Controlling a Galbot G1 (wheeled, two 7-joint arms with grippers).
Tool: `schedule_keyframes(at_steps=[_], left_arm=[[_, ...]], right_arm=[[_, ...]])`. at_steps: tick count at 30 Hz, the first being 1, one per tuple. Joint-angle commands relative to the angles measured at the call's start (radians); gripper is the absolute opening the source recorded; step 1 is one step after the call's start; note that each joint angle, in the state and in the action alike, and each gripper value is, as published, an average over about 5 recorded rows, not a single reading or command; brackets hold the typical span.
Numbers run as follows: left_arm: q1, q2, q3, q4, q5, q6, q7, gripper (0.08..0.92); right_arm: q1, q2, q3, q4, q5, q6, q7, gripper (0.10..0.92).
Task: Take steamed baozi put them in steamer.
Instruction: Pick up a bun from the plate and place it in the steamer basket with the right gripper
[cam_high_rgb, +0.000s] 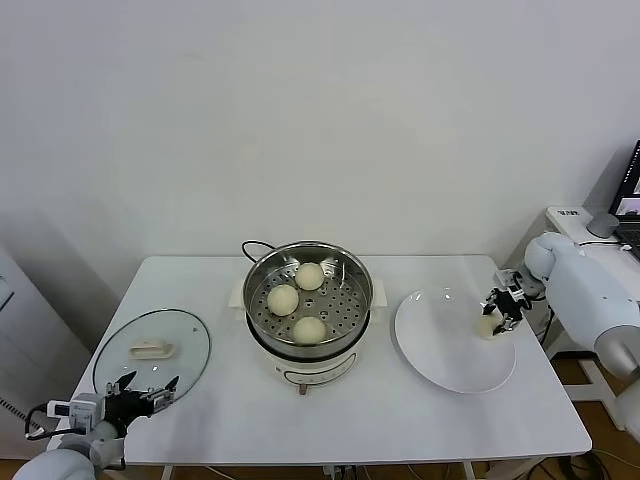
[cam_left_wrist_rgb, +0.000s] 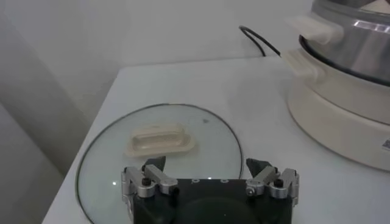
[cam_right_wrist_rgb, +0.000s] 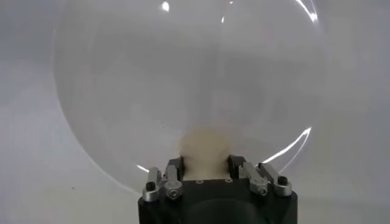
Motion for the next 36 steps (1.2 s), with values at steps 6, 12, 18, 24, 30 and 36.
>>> schedule_keyframes(at_steps=[6, 12, 18, 24, 30, 36], left_arm=[[0.002, -0.002, -0.004, -0.009, 0.008, 0.007, -0.004, 0.823], [0.001, -0.001, -0.004, -0.012, 0.009, 0.009, -0.007, 0.823], [0.000, -0.003, 0.000, -0.019, 0.014, 0.012, -0.007, 0.823], [-0.001, -0.002, 0.003, -0.022, 0.017, 0.014, -0.008, 0.823], [-0.003, -0.003, 0.004, -0.020, 0.018, 0.014, -0.008, 0.823], [-0.003, -0.006, 0.004, -0.021, 0.018, 0.014, -0.009, 0.823]], right_arm=[[0.371, -0.148, -0.551, 0.336, 0.592, -0.261, -0.042, 0.475], [0.566, -0.137, -0.779, 0.456, 0.827, -0.386, -0.019, 0.475], [0.702, -0.080, -0.903, 0.562, 0.979, -0.492, 0.028, 0.475], [0.775, -0.032, -0.954, 0.624, 1.083, -0.603, 0.083, 0.475], [0.782, 0.021, -0.958, 0.656, 1.166, -0.683, 0.163, 0.475], [0.756, 0.077, -0.956, 0.685, 1.232, -0.742, 0.242, 0.475]])
